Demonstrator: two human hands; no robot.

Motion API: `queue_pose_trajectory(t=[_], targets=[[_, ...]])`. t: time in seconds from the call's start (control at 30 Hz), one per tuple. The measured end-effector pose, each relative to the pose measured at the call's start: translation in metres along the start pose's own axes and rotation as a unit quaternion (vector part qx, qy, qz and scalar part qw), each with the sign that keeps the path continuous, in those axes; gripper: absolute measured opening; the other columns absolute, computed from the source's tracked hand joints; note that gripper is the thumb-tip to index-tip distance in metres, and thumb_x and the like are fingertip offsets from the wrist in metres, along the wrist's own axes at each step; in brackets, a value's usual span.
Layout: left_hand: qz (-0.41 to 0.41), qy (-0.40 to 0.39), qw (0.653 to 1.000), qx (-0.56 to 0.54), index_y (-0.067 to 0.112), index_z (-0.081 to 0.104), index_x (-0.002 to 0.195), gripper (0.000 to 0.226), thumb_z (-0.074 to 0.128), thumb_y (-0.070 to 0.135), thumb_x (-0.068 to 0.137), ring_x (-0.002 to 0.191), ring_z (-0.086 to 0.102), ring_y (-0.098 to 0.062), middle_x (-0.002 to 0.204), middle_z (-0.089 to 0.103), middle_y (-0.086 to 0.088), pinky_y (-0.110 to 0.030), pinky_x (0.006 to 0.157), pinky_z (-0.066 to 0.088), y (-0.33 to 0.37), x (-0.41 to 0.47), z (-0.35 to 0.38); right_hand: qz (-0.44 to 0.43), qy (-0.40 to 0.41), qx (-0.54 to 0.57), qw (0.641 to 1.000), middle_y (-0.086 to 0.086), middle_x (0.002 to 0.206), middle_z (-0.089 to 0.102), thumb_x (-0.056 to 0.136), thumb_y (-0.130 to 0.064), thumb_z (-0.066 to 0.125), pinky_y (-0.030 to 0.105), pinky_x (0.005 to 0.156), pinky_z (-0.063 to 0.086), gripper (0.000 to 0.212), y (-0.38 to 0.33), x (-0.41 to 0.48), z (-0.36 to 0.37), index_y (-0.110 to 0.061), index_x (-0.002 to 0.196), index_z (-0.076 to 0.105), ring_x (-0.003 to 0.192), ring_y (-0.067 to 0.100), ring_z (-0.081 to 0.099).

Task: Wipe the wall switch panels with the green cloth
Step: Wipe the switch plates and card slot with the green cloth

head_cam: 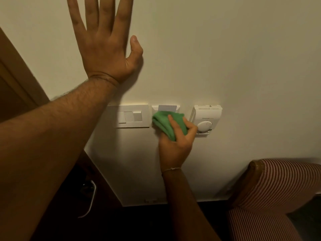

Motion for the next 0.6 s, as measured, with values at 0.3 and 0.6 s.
queue_pose_trajectory(t=[0.3, 0.6], targets=[[0.019, 0.019, 1.0, 0.006, 0.017, 0.032, 0.168, 0.075, 0.051, 0.047, 0.102, 0.154, 0.036, -0.047, 0.168, 0.04, -0.023, -0.075, 0.121, 0.021, 0.004, 0.004, 0.001, 0.005, 0.009, -0.002, 1.0, 0.021, 0.129, 0.06, 0.074, 0.002, 0.094, 0.031, 0.104, 0.06, 0.047, -0.006, -0.002, 0.006, -0.01, 0.118, 0.082, 0.122, 0.036, 0.066], [0.016, 0.008, 1.0, 0.013, 0.015, 0.029, 0.17, 0.075, 0.044, 0.048, 0.104, 0.156, 0.03, -0.051, 0.17, 0.035, -0.027, -0.074, 0.123, 0.017, 0.004, 0.005, -0.002, -0.087, -0.103, -0.057, 0.989, 0.021, 0.122, 0.07, 0.067, -0.014, 0.103, 0.045, 0.085, 0.067, 0.054, -0.024, -0.016, 0.03, -0.02, 0.117, 0.083, 0.114, 0.038, 0.072]])
Point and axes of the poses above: each hand's wrist, its own x-axis towards the middle knuckle, its own z-axis out of the palm, y = z × x, the point moved 4 cm from there along x, towards the middle knuckle
